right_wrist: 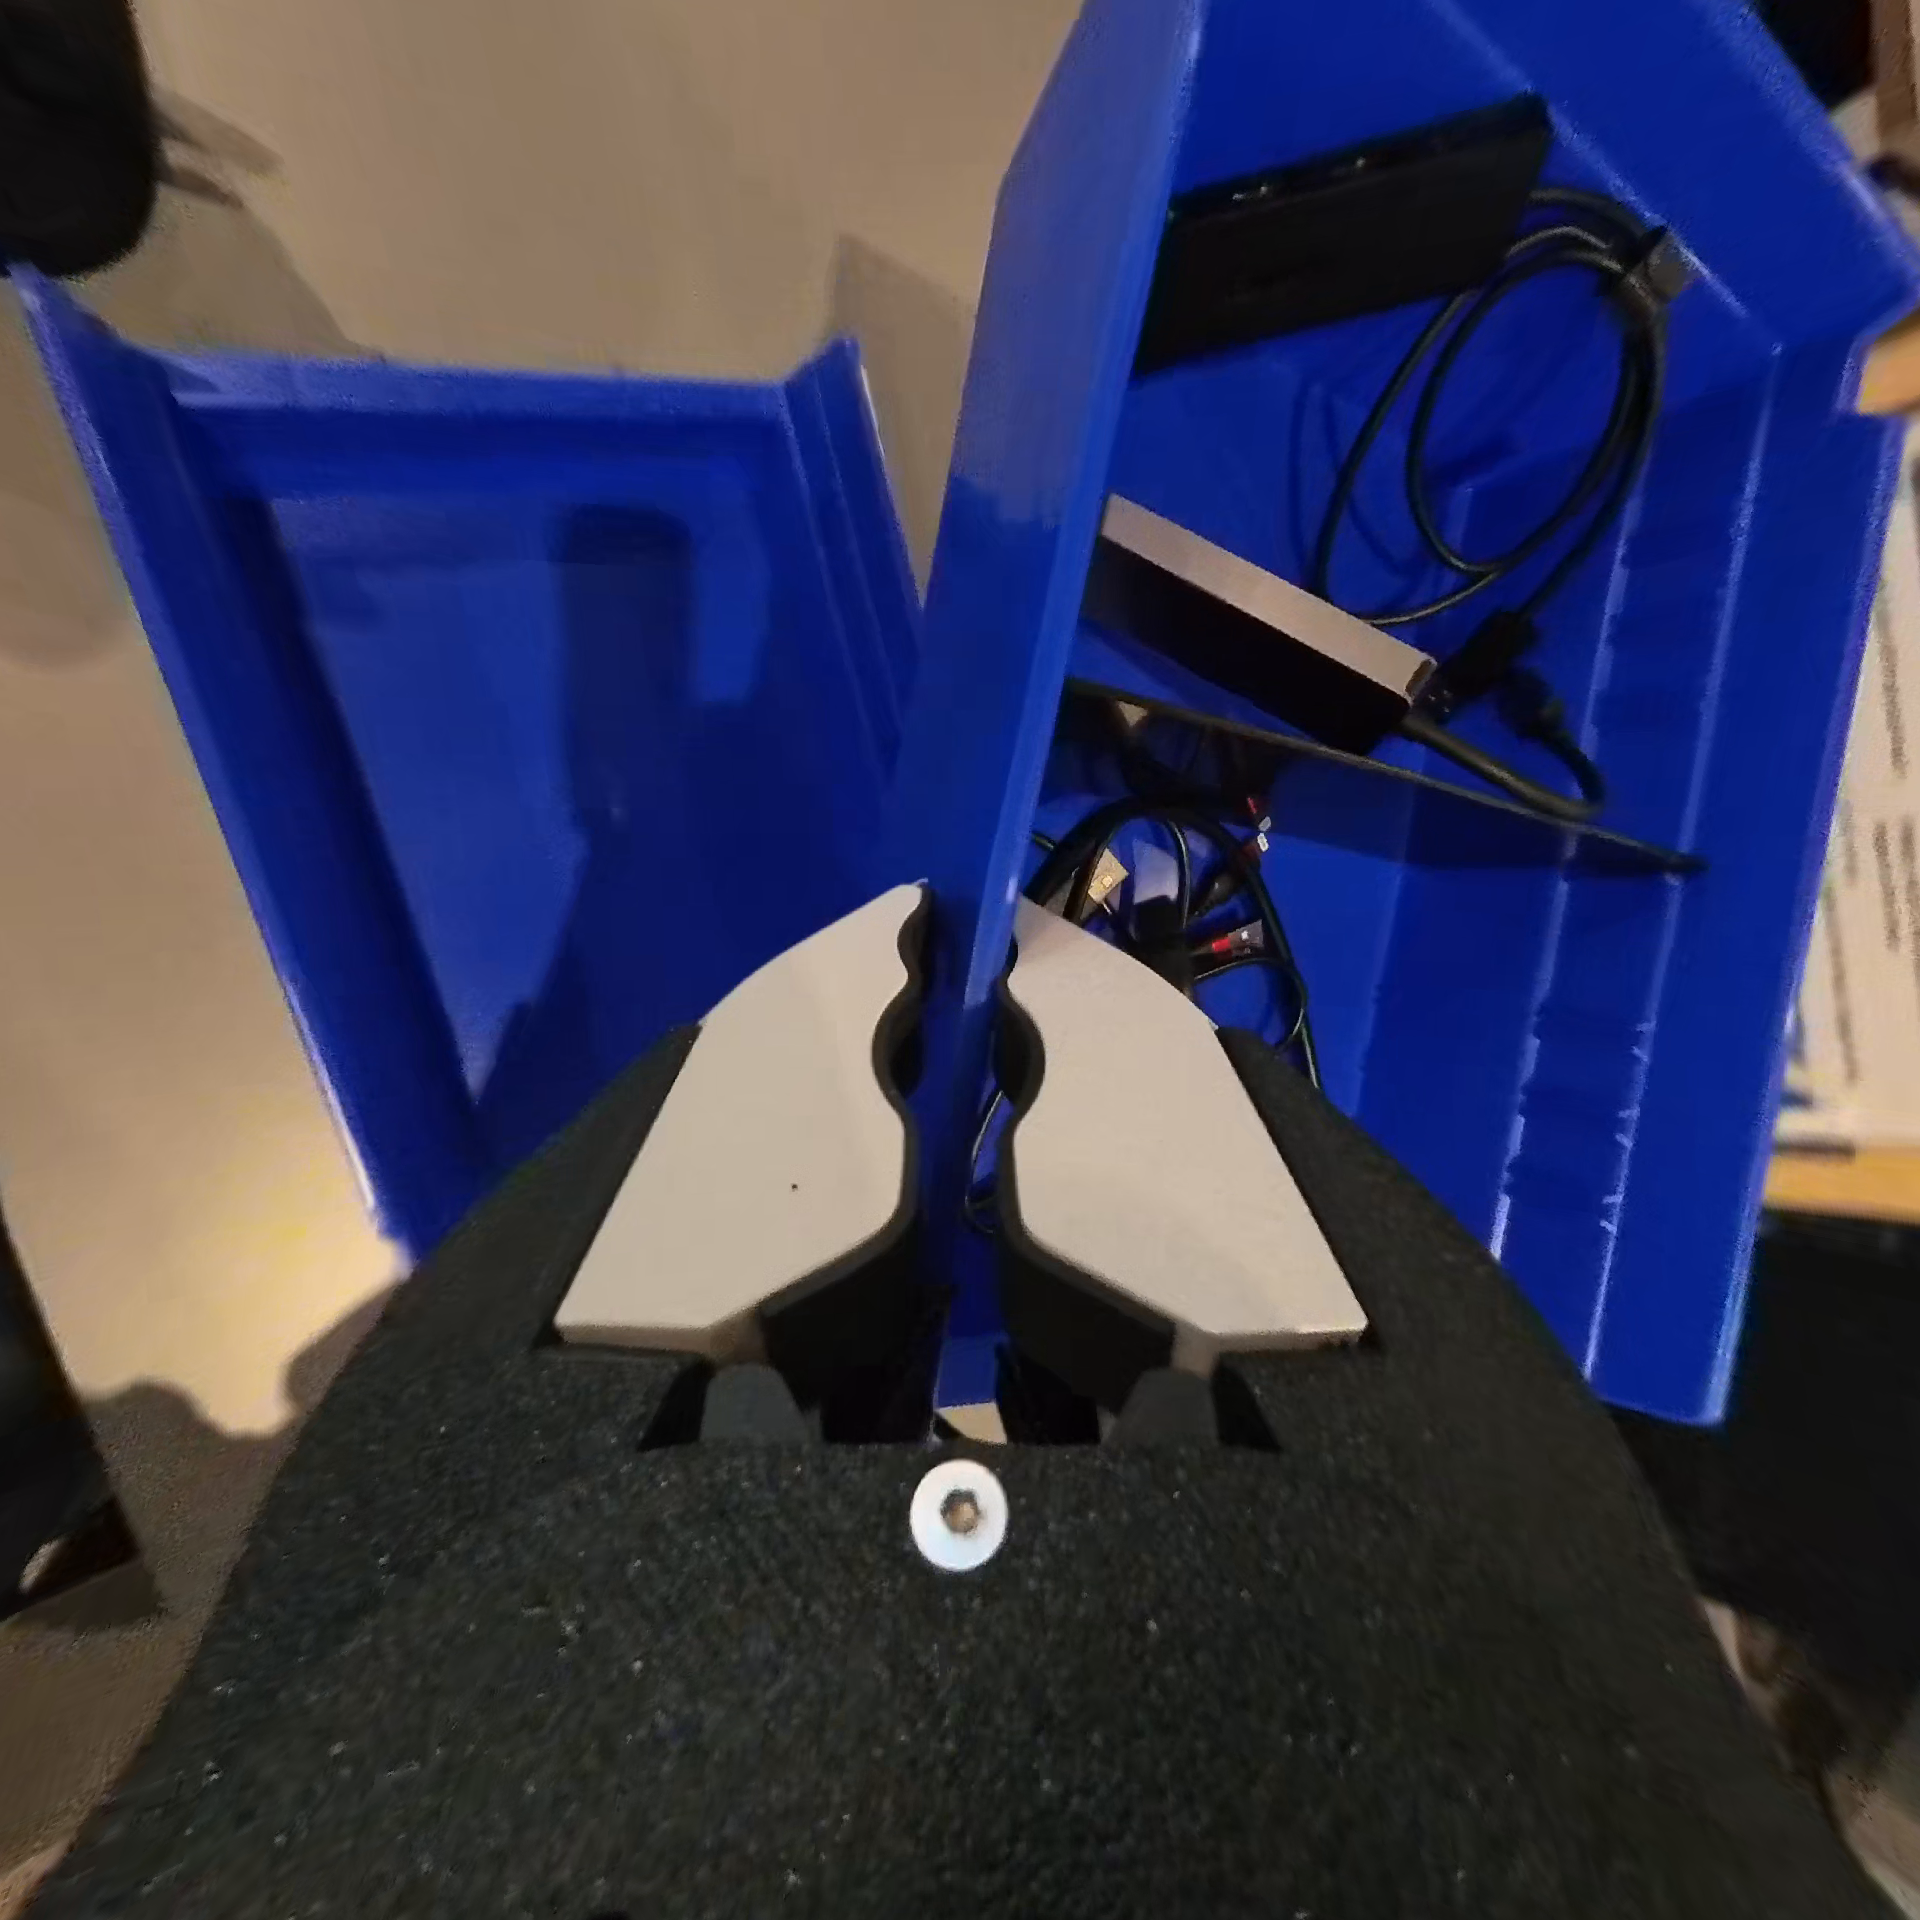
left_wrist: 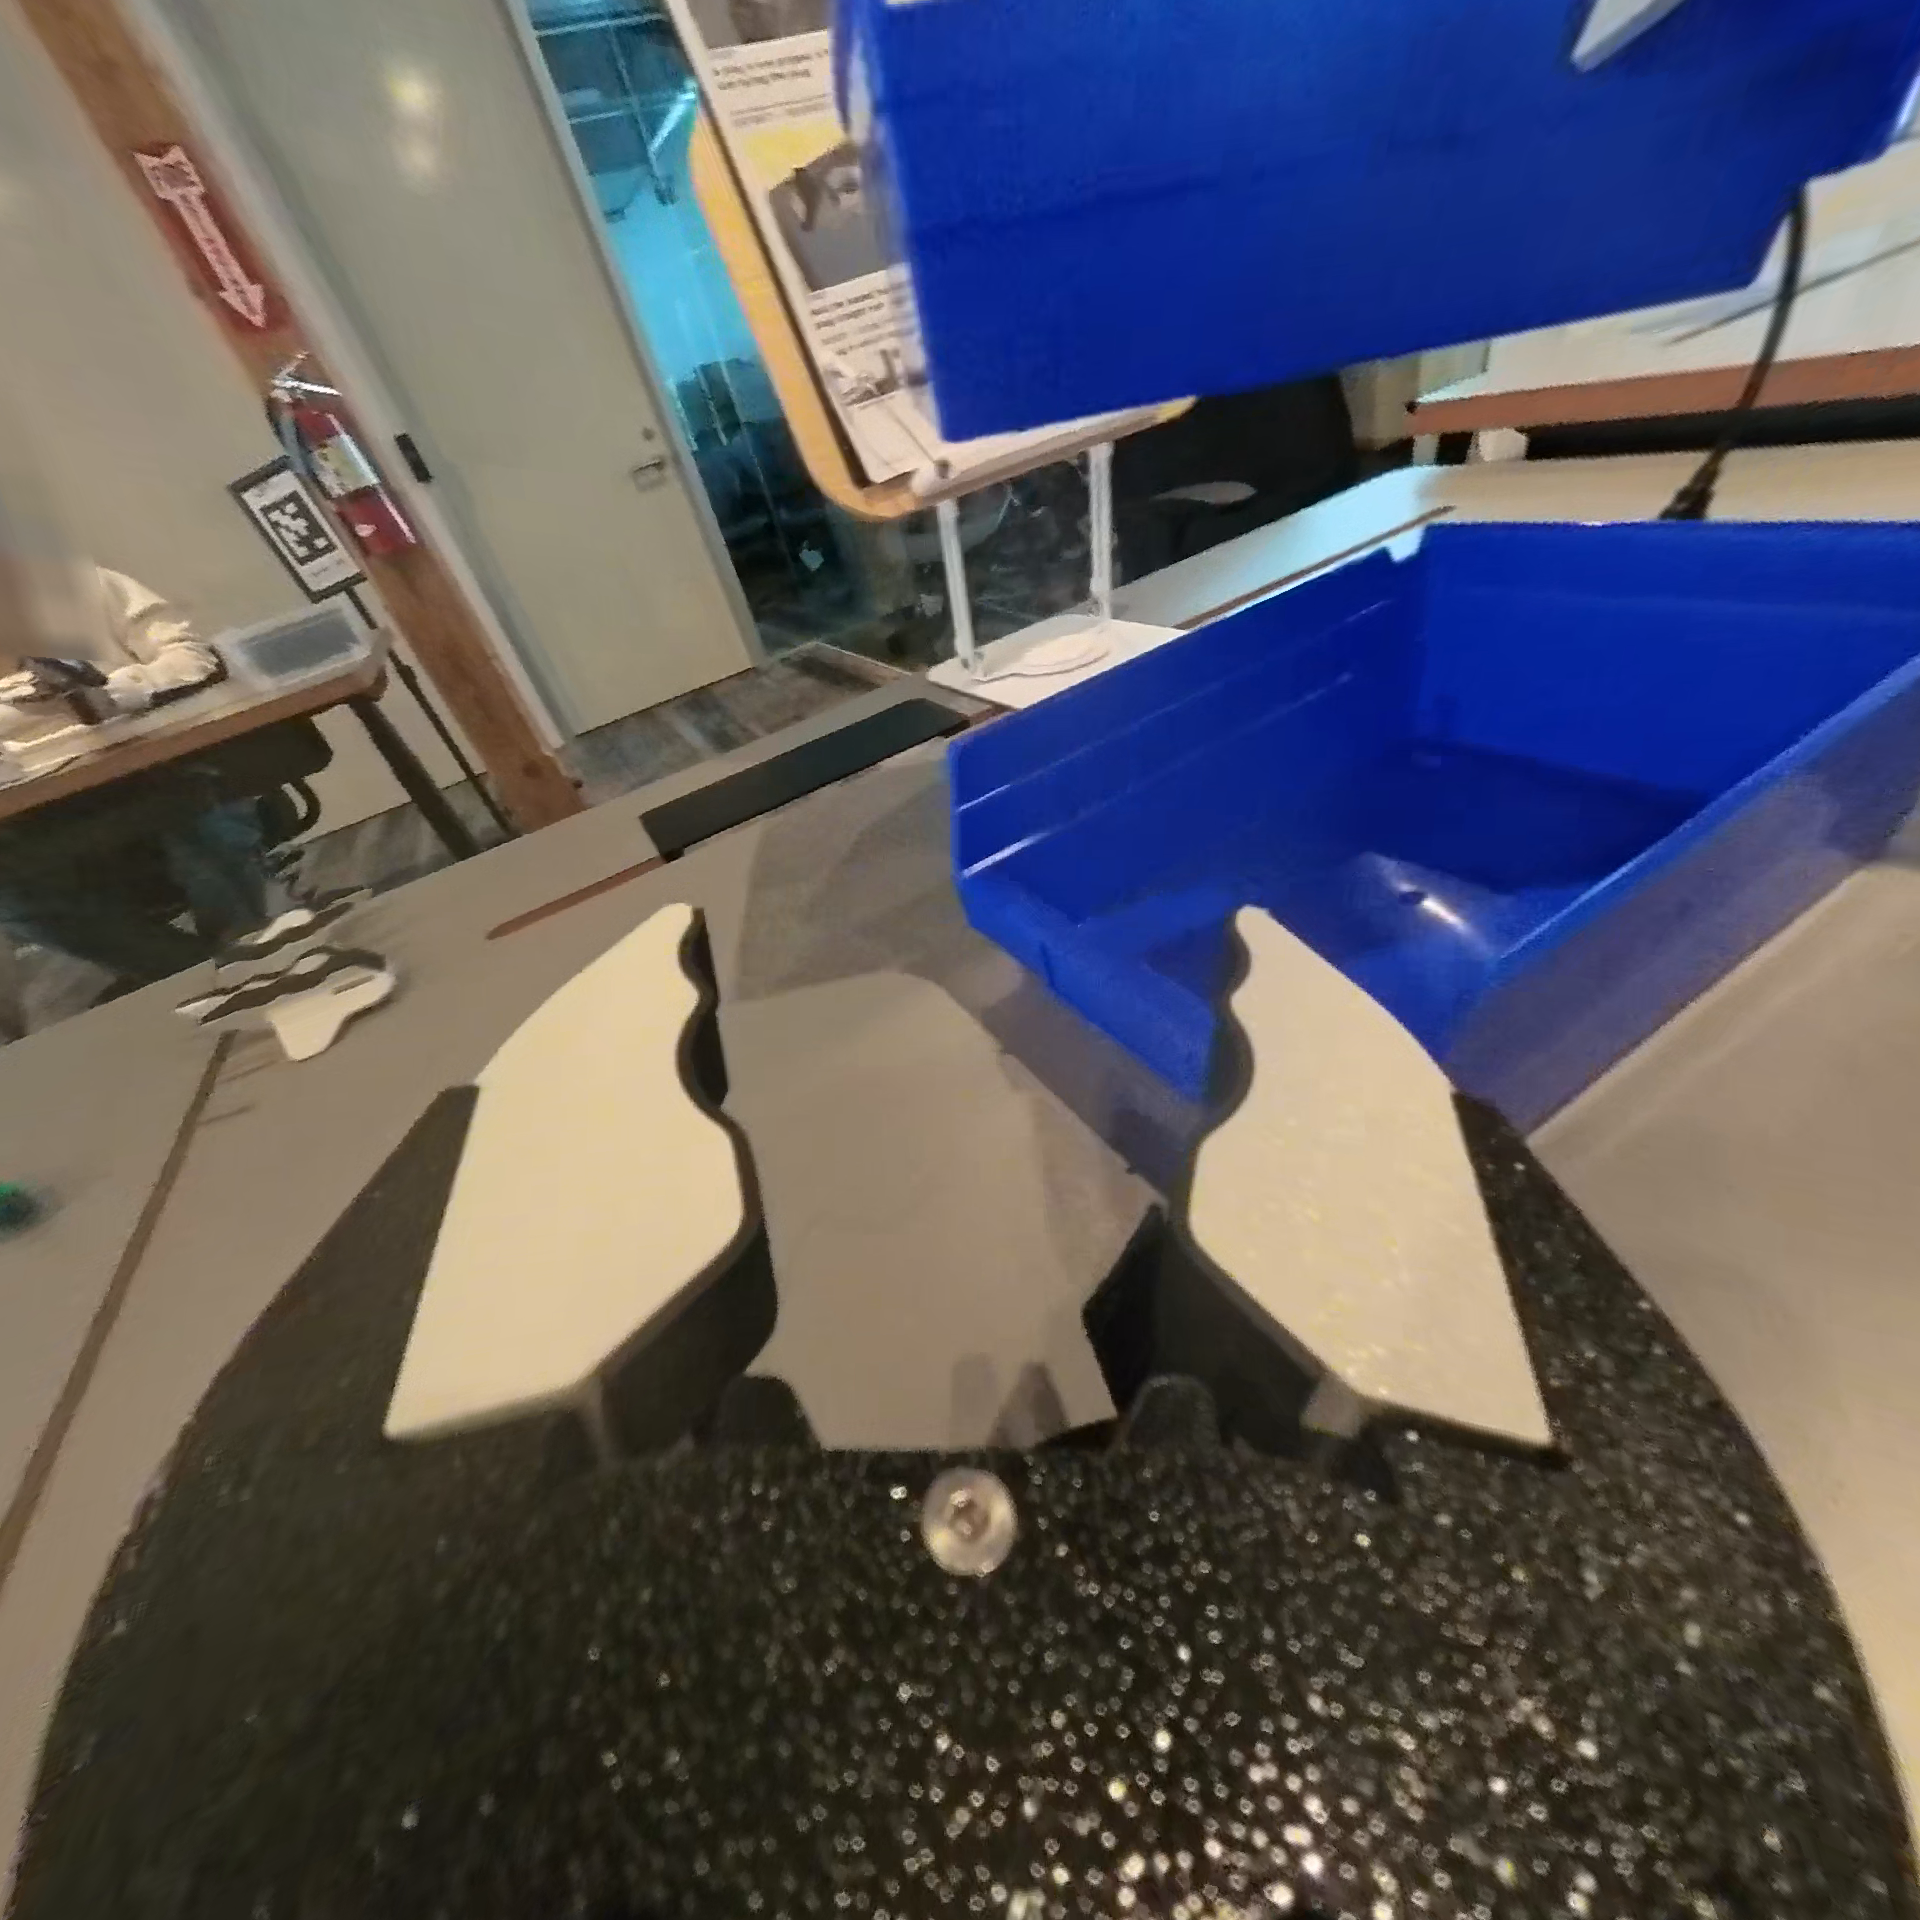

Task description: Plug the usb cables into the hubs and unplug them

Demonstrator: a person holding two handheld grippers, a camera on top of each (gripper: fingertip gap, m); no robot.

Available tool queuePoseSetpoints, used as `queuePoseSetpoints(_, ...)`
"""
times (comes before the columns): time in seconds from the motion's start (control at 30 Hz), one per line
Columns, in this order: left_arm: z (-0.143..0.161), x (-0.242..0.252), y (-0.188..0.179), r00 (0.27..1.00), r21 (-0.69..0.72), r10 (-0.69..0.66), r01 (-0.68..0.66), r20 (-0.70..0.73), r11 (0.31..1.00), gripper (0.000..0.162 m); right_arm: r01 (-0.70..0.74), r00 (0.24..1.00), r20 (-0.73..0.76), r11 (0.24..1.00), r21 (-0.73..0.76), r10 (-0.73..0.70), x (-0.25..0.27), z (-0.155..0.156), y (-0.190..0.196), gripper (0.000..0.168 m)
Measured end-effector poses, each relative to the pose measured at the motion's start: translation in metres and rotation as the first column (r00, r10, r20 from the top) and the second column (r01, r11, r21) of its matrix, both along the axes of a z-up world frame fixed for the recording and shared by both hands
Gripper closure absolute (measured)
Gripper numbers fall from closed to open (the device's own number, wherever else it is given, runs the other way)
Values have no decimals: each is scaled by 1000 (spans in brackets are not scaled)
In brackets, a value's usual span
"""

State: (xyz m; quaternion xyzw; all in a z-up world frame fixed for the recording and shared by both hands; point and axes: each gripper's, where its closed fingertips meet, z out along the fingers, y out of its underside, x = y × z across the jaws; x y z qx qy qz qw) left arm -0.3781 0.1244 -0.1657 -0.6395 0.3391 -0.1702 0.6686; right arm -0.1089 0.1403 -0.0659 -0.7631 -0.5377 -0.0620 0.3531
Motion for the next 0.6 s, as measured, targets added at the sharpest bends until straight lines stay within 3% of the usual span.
queuePoseSetpoints(0.13, 6, -24, 10, 993, 24, 96, -98, 68, 995, 75, -106, 994, 25, 994, -2, 106, -61, 4, 35, 160)
queuePoseSetpoints(0.3, 11, -65, 35, 940, -9, 317, -318, 125, 948, 77, -207, 978, 15, 978, -20, 208, -142, -11, 87, 160)
queuePoseSetpoints(0.5, 9, -120, 55, 788, -72, 601, -597, 132, 799, 77, -258, 965, -63, 962, -86, 253, -228, -46, 135, 161)
queuePoseSetpoints(0.6, 4, -136, 57, 731, -92, 673, -667, 114, 740, 77, -264, 964, -51, 957, -124, 259, -259, -69, 147, 161)
